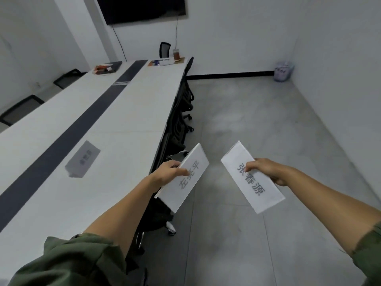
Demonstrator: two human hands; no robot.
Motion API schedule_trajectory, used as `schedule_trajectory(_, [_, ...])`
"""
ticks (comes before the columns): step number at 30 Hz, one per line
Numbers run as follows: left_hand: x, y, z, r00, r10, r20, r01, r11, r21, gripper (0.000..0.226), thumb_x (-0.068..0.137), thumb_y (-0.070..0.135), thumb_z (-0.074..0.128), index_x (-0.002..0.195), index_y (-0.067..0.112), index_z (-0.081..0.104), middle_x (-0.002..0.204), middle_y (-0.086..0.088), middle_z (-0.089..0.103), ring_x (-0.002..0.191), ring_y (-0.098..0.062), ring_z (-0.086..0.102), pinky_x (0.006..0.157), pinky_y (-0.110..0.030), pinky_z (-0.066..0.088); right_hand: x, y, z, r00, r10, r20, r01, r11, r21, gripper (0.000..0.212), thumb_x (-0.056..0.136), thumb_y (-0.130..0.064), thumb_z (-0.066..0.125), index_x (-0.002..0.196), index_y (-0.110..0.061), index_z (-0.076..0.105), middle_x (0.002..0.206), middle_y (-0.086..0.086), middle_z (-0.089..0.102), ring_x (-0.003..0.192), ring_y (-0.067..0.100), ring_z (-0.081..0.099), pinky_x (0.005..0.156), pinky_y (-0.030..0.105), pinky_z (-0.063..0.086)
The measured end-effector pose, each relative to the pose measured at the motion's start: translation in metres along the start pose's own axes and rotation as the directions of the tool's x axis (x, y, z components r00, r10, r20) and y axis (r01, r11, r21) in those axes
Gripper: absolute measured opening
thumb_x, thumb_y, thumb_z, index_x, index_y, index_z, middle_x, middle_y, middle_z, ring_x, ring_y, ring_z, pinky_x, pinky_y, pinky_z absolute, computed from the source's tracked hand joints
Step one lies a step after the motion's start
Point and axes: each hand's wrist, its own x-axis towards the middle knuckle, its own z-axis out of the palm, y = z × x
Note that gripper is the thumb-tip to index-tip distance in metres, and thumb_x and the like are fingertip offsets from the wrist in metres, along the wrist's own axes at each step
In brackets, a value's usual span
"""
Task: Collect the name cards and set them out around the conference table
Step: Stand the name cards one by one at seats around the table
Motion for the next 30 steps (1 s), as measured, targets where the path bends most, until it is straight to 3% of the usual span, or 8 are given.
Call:
schedule_trajectory(8, [0.176,0.074,0.011,0.998,-0.039,-0.055,0.036,0.999,-0.040,0.039,0.079,0.029,0.072,0.114,0.018,0.061,0.102,-0.007,0.070,0.086,-0.021,0.070,0.065,-0.028,0.053,0.150,-0.045,-0.127,0.999,-0.017,0.049,0.018,0.999,-0.040,0.034,0.074,-0.033,0.064,0.103,-0.014,0.062,0.088,0.014,0.076,0.079,0.033,0.071,0.078,0.043,0.051])
schedule_trajectory(14, [0.278,0.128,-0.004,0.988,-0.084,-0.128,0.070,0.991,-0.112,0.052,0.075,0.035,0.074,0.121,0.019,0.056,0.101,-0.006,0.071,0.085,-0.021,0.071,0.067,-0.031,0.054,0.255,-0.120,-0.218,0.996,-0.045,0.071,0.053,0.992,-0.114,0.046,0.061,-0.038,0.066,0.101,-0.015,0.064,0.087,0.012,0.076,0.081,0.032,0.072,0.078,0.042,0.050])
schedule_trajectory(19, [0.363,0.152,-0.042,0.974,-0.107,-0.201,0.075,0.984,-0.161,0.051,0.073,0.038,0.074,0.119,0.023,0.058,0.101,-0.003,0.071,0.085,-0.019,0.071,0.066,-0.030,0.053,0.358,-0.181,-0.241,0.991,-0.053,0.124,0.071,0.987,-0.146,0.052,0.057,-0.040,0.067,0.102,-0.015,0.063,0.090,0.013,0.076,0.083,0.033,0.072,0.080,0.042,0.050])
schedule_trajectory(26, [0.498,0.186,-0.134,0.961,-0.071,-0.268,0.024,0.984,-0.174,0.064,0.062,0.048,0.074,0.119,0.023,0.057,0.106,-0.004,0.069,0.089,-0.020,0.070,0.068,-0.032,0.054,0.506,-0.268,-0.254,0.988,-0.092,0.127,0.114,0.978,-0.172,0.033,0.074,-0.032,0.066,0.103,-0.015,0.064,0.090,0.013,0.076,0.087,0.033,0.072,0.081,0.042,0.051])
schedule_trajectory(30, [0.569,0.216,-0.195,0.950,-0.057,-0.306,0.002,0.984,-0.178,0.065,0.061,0.050,0.072,0.119,0.026,0.055,0.108,-0.005,0.068,0.088,-0.017,0.069,0.063,-0.028,0.052,0.574,-0.335,-0.270,0.985,-0.125,0.118,0.146,0.972,-0.183,0.031,0.075,-0.033,0.066,0.102,-0.018,0.064,0.090,0.010,0.076,0.087,0.031,0.073,0.077,0.038,0.050])
